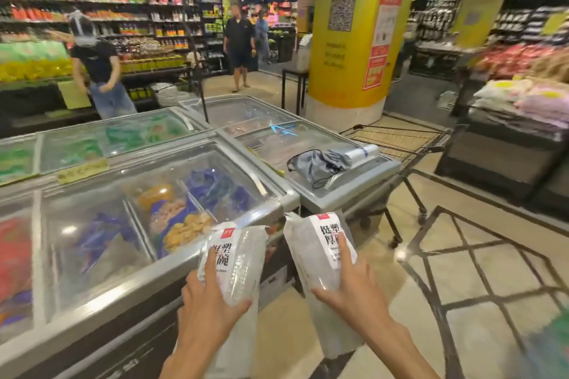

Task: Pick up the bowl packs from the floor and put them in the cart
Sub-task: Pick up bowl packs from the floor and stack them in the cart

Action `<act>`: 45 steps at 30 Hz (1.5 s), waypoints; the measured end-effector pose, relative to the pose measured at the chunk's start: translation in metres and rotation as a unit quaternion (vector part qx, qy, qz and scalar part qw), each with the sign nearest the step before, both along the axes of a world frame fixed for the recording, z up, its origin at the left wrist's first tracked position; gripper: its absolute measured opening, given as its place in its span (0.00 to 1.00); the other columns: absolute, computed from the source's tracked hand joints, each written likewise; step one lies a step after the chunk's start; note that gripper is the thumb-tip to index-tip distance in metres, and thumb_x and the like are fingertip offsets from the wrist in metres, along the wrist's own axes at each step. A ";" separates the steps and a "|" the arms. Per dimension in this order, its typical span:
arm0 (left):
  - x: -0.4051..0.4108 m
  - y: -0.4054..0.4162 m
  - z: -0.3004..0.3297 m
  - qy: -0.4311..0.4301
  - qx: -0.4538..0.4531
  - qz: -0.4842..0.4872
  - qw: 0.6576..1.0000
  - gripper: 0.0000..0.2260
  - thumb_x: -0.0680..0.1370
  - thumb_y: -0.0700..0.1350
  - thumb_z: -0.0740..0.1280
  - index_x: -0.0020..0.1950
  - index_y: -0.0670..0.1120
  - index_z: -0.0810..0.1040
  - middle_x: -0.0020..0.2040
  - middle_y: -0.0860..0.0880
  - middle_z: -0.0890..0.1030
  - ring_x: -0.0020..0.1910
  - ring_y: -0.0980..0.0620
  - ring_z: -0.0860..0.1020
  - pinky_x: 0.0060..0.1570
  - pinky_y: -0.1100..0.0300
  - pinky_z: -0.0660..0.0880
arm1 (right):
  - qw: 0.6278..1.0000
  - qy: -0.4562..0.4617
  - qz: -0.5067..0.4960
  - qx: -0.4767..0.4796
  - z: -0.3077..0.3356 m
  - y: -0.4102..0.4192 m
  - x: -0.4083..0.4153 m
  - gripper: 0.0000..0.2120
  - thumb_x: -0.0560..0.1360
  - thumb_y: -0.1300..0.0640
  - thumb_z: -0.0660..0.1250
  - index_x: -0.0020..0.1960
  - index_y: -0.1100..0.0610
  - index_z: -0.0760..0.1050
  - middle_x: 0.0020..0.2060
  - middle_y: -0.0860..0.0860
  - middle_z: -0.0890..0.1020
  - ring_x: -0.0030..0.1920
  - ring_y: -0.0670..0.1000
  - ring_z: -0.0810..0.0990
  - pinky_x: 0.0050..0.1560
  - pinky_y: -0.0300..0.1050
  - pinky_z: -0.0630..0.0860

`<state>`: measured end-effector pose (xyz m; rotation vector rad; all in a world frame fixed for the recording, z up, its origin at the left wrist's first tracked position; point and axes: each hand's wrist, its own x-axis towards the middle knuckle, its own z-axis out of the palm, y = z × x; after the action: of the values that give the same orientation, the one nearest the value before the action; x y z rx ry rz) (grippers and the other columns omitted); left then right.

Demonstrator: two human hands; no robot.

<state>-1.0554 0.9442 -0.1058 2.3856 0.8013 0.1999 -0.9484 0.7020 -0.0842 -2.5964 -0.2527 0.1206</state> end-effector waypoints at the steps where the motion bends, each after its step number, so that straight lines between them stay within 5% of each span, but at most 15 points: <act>1: 0.028 -0.021 0.002 -0.005 -0.005 -0.019 1.000 0.58 0.65 0.67 0.74 0.78 0.65 0.31 0.73 0.42 0.60 0.71 0.39 0.63 0.65 0.41 0.70 | 1.000 0.000 -0.022 0.000 0.002 -0.024 0.019 0.56 0.67 0.30 0.67 0.81 0.41 0.33 0.70 0.55 0.60 0.71 0.61 0.63 0.66 0.59 0.70; 11: 0.285 -0.230 0.026 -0.036 0.016 -0.233 0.972 0.55 0.67 0.67 0.73 0.80 0.62 0.37 0.72 0.41 0.63 0.69 0.38 0.65 0.62 0.39 0.72 | 0.976 -0.024 -0.217 -0.009 0.018 -0.255 0.166 0.57 0.68 0.32 0.70 0.79 0.40 0.31 0.72 0.56 0.59 0.70 0.62 0.64 0.67 0.62 0.70; 22: 0.570 -0.447 0.014 -0.036 0.010 -0.367 0.929 0.56 0.69 0.67 0.73 0.80 0.61 0.33 0.71 0.42 0.63 0.69 0.40 0.66 0.63 0.41 0.71 | 0.916 -0.001 -0.400 -0.021 0.016 -0.448 0.347 0.58 0.71 0.32 0.70 0.79 0.42 0.28 0.78 0.59 0.51 0.77 0.65 0.57 0.71 0.63 0.65; 28: 0.703 -0.539 0.019 -0.032 0.009 -0.406 0.913 0.58 0.67 0.68 0.75 0.80 0.62 0.33 0.74 0.40 0.63 0.72 0.39 0.66 0.67 0.39 0.70 | 0.885 0.005 -0.462 -0.063 0.023 -0.529 0.458 0.57 0.69 0.26 0.65 0.80 0.43 0.30 0.73 0.59 0.60 0.71 0.62 0.64 0.65 0.59 0.72; 45: 1.096 -0.805 0.011 -0.008 0.046 -0.403 0.914 0.58 0.69 0.65 0.75 0.80 0.59 0.33 0.73 0.44 0.59 0.70 0.43 0.64 0.67 0.43 0.70 | 0.889 0.029 -0.451 -0.071 0.008 -0.790 0.879 0.59 0.68 0.26 0.68 0.79 0.44 0.30 0.74 0.58 0.59 0.71 0.60 0.65 0.66 0.59 0.74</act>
<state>0.0404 0.1392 -0.0952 2.5840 -0.2486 -0.0857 -0.0695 -0.0883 -0.0760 -2.5672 1.0149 -0.1240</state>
